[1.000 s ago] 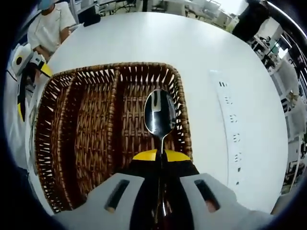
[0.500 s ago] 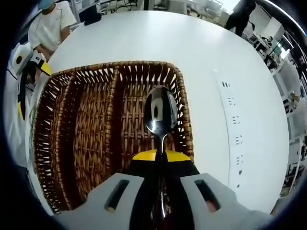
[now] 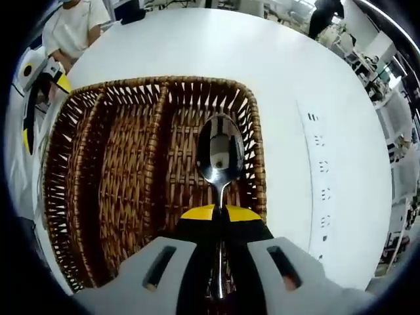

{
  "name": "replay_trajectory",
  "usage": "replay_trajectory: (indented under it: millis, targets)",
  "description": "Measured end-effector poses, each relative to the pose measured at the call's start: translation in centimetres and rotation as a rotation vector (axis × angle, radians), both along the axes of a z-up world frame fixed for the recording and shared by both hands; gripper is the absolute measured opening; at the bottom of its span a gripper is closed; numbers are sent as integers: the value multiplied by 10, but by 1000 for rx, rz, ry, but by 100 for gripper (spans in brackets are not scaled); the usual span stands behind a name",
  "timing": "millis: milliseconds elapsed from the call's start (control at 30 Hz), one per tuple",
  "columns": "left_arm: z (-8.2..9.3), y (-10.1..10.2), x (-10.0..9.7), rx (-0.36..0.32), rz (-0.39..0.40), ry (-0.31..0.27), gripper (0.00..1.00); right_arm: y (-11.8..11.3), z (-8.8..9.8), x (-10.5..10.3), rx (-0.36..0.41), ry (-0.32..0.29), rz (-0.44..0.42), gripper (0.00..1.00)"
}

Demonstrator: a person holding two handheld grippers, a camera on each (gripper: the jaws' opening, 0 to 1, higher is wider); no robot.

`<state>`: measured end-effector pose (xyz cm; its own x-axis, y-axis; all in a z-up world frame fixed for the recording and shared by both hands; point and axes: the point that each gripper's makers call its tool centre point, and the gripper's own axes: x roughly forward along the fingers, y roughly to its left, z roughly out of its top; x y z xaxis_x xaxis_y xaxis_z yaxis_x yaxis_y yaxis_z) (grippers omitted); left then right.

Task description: Arrange the knives, forks, and spoons in their matching storage slots by inserting each utensil handle-first until every utensil is classified and aligned in the correct compartment

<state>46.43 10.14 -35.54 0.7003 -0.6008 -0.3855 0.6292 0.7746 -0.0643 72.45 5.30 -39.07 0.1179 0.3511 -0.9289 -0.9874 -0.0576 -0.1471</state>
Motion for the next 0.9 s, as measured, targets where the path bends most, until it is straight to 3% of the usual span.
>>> replay_trajectory:
  millis: [367, 900]
  targets:
    - [0, -1, 1, -3, -3, -1, 92, -1, 9, 20, 0, -18, -26, 5]
    - [1, 0, 0, -5, -1, -3, 92, 0, 15, 20, 17, -15, -63, 11]
